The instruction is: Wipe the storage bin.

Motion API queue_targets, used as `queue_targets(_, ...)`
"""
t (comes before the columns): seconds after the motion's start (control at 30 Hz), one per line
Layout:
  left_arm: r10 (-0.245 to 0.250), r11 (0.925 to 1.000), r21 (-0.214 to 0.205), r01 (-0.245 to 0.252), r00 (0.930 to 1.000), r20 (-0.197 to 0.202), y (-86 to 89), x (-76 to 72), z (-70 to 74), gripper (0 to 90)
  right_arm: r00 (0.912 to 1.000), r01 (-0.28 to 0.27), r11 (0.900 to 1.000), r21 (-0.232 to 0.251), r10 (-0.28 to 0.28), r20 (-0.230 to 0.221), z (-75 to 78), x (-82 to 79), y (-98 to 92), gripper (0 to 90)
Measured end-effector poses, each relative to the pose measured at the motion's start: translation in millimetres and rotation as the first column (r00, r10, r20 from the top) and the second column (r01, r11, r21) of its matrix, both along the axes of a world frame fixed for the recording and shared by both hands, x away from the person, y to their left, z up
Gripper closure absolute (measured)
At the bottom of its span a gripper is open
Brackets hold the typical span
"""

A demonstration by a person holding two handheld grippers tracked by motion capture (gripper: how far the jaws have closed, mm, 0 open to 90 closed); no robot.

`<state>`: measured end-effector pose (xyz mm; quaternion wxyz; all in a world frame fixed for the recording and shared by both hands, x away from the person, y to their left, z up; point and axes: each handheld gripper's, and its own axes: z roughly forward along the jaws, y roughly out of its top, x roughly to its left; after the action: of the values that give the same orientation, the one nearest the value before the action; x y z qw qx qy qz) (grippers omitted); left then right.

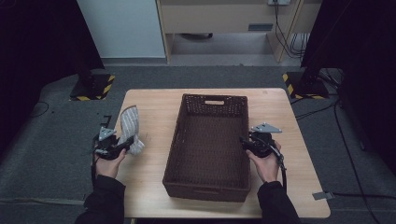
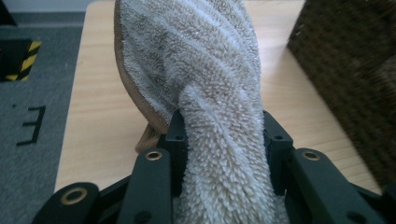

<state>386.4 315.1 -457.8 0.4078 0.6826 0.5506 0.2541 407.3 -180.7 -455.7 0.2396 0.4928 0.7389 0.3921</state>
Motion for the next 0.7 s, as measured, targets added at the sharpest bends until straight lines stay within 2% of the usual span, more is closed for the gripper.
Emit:
queue_targets(0.2,-0.054,0.9983,0.023,0.054,0.9981,0.028,-16.8,5.5,8.7,62.3,1.0000,-0.010,0.9999,-0.013,0.010,0.001,1.3,0.3,1.1,63.4)
queue_targets(0.3,-0.068,0.9977,0.010,0.067,0.9971,0.034,-21.7,12.6,12.3,62.3,0.9997,-0.024,0.9997,0.003,0.024,0.003,1.7,0.8,-0.2,66.9)
queue_targets(0.43,-0.079,0.9967,-0.016,0.080,0.9955,0.052,-28.7,26.2,14.8,62.1,0.9997,-0.023,0.9997,-0.008,0.023,0.008,1.6,0.5,0.2,68.0)
queue_targets(0.5,-0.086,0.9957,-0.030,0.087,0.9955,0.040,-32.9,34.3,14.5,61.9,0.9998,-0.021,0.9997,-0.014,0.021,0.007,1.9,0.2,0.8,68.6)
queue_targets(0.63,-0.101,0.9937,-0.042,0.103,0.9933,0.056,-42.8,47.0,14.9,61.9,0.9997,-0.022,0.9997,-0.011,0.022,0.004,2.1,-1.8,0.1,68.9)
queue_targets(0.7,-0.106,0.9936,-0.034,0.108,0.9924,0.062,-47.2,52.9,16.7,61.9,0.9995,-0.030,0.9995,-0.013,0.030,0.007,2.3,-2.2,-0.9,68.9)
